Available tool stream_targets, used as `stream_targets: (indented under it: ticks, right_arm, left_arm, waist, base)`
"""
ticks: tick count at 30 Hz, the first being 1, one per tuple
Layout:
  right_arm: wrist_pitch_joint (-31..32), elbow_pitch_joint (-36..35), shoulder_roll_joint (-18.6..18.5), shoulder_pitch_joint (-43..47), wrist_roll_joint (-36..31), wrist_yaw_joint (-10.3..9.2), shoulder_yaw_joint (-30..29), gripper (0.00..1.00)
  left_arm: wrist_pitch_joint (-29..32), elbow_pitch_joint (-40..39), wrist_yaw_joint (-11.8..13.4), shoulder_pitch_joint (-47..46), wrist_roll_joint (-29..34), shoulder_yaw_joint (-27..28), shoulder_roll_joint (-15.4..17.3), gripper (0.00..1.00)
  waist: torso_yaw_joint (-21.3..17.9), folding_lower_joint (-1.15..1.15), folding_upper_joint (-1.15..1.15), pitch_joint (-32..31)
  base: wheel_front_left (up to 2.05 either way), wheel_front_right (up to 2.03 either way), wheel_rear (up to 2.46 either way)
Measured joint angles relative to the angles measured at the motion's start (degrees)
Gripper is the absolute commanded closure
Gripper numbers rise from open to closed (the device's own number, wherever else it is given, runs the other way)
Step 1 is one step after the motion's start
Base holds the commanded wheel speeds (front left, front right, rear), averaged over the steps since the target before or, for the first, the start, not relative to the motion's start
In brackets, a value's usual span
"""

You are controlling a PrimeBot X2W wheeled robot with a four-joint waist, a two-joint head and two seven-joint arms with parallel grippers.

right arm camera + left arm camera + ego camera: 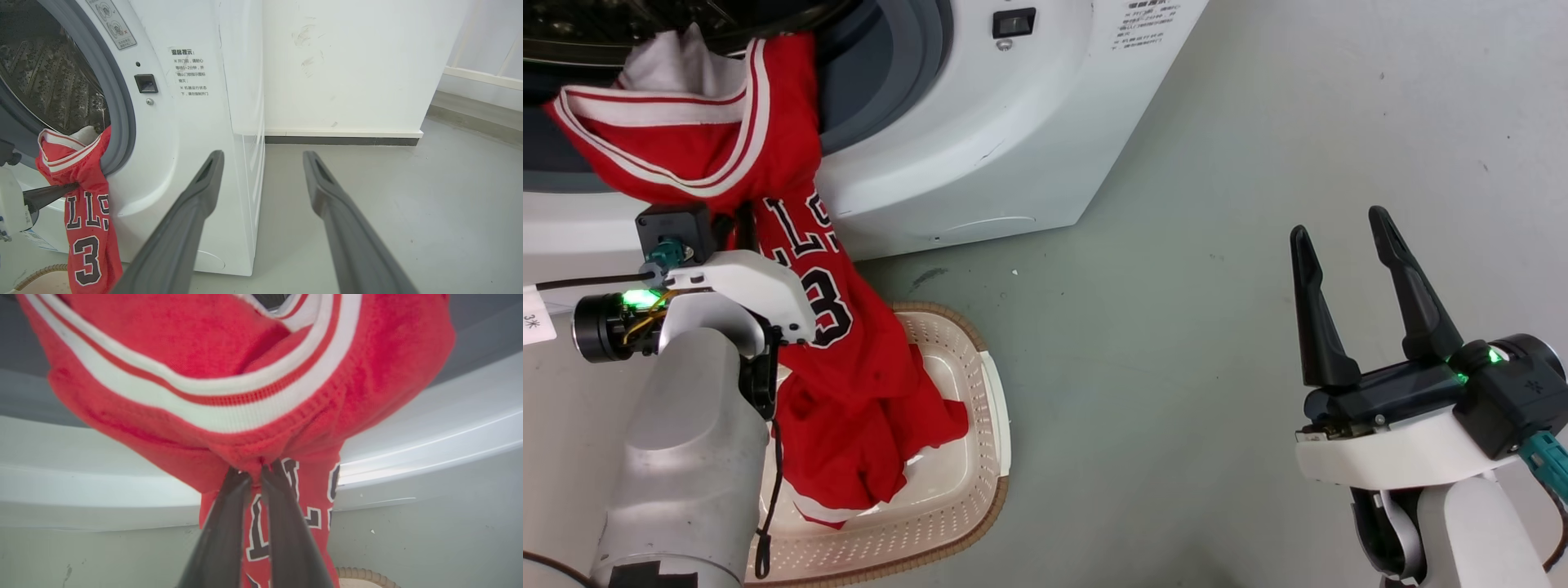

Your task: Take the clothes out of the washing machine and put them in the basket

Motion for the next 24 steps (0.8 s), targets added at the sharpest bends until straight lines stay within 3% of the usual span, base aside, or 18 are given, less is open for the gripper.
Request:
stream_targets:
  ticks: [10, 24]
  right_arm:
    - [0.0, 1.12, 0.0, 1.17, -0.02, 0.0, -0.09, 0.0]
    - [0.0, 2.86, 0.0, 8.27, -1.59, 0.0, -0.05, 0.0]
  left_arm:
    - [0.0, -2.37, -0.88, 5.18, -0.4, 1.23, -2.08, 1.0]
    - [0.0, -18.33, -4.07, 24.24, 3.03, 0.6, -4.76, 1.0]
  waist:
    - [0.82, 0.0, 0.0, -4.17]
    - [3.03, 0.0, 0.0, -16.25]
  base:
    - [0.0, 0.0, 0.0]
    - [0.0, 0.0, 0.0]
